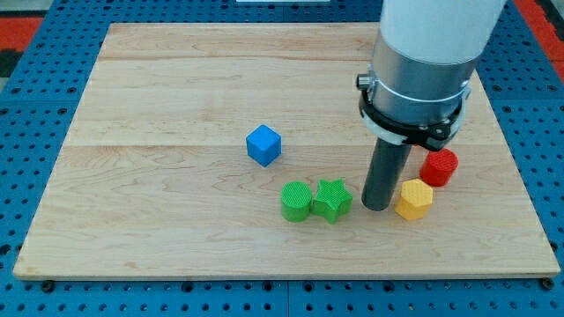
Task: Move the green star below the yellow hexagon
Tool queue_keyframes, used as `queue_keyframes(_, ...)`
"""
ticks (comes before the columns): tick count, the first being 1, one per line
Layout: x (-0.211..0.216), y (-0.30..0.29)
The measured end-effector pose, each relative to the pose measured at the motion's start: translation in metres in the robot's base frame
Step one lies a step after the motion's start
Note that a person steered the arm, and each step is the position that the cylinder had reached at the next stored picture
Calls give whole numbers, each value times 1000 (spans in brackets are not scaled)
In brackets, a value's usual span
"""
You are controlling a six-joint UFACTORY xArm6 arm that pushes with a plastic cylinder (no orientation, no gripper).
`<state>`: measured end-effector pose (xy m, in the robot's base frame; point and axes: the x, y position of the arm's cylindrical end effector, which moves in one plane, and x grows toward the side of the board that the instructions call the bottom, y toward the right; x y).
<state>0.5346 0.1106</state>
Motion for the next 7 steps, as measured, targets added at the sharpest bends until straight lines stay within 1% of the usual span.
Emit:
queue_keyframes(2, -4, 54)
queue_keyframes(3, -2, -4)
queue_keyframes(4, 14, -28)
queue_keyframes(5, 35, -65)
queue_keyframes(6, -5, -59)
queue_keyframes(7, -35, -55)
